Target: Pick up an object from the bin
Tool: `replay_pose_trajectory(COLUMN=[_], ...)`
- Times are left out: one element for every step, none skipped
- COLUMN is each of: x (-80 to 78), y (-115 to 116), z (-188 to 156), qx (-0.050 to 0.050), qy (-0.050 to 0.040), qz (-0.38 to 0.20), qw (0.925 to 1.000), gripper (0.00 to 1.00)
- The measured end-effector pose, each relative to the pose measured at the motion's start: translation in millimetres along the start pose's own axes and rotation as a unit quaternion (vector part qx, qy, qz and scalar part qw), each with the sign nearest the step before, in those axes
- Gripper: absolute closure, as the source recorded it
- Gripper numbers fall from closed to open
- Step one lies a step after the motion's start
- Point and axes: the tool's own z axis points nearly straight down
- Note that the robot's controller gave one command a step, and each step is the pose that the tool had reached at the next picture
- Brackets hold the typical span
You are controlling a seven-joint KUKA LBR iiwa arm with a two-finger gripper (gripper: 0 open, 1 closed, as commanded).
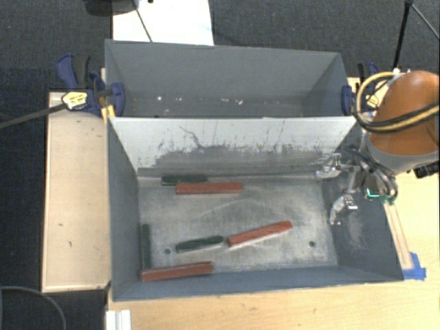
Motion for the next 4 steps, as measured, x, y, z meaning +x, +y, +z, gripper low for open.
replay_pose_trajectory(x=[-1.0,-9.4,8.6,8.6], y=[0,-5,76,76], z=[-3,-3,86,86], qx=[0.000,0.001,0.001,0.001], qy=[-0.0023,-0.0049,-0.0102,-0.0103], qz=[-0.001,-0.008,-0.128,-0.129], qw=[1.0000,1.0000,0.9917,0.9916], gripper=[0.00,0.00,1.00,1.00])
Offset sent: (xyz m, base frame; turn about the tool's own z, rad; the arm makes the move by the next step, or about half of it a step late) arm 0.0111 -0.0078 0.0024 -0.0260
